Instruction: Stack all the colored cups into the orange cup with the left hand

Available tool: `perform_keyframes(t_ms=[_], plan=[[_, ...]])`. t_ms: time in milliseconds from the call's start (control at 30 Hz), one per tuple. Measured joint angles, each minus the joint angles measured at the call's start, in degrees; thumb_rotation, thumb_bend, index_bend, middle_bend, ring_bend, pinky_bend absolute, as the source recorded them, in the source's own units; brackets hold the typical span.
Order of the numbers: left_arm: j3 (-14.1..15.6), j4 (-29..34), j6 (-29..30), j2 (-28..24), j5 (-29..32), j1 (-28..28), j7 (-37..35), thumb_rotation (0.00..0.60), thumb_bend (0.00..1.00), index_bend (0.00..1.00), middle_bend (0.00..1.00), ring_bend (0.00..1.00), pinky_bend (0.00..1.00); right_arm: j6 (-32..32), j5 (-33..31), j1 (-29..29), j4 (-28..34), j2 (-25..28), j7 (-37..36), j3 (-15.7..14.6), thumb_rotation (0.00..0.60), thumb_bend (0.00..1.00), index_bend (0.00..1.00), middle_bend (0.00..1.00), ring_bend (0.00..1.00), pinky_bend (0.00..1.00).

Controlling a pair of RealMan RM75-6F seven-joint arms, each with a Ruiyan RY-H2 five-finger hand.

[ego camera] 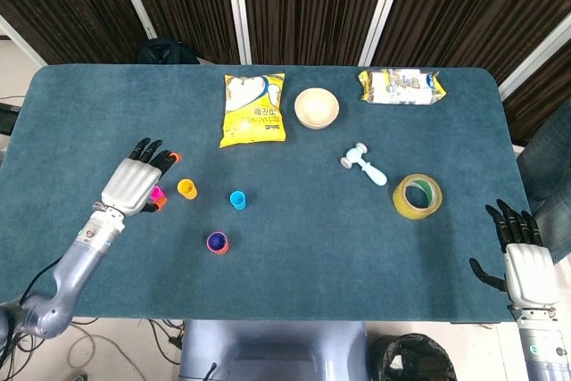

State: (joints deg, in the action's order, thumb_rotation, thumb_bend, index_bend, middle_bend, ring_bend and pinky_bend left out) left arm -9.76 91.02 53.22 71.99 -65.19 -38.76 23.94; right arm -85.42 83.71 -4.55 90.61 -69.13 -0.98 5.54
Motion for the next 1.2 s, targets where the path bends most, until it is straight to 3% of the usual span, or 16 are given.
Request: perform_keyframes(t_ms=[367, 1200], plan=[[0.32, -6.63, -5.17, 4.45, 1.24, -2.86, -3.23, 0.6, 0.23, 0.21, 0.17, 0.0, 0.0, -0.02, -0.3, 0.05, -0.01, -0.07, 0.13, 0.13, 0.6, 0.32, 0.09, 0.04, 0.1, 0.0], [2.33, -15.45, -7.19, 11.42, 2.7, -5.89, 0.04, 0.6, 0.24, 0.36, 0.2, 0.0, 0.0, 0.35, -0.81, 0.0, -0.3, -0.14, 0.0, 0.3, 0.6, 0.32, 0.09, 0.04, 0.1, 0.0]])
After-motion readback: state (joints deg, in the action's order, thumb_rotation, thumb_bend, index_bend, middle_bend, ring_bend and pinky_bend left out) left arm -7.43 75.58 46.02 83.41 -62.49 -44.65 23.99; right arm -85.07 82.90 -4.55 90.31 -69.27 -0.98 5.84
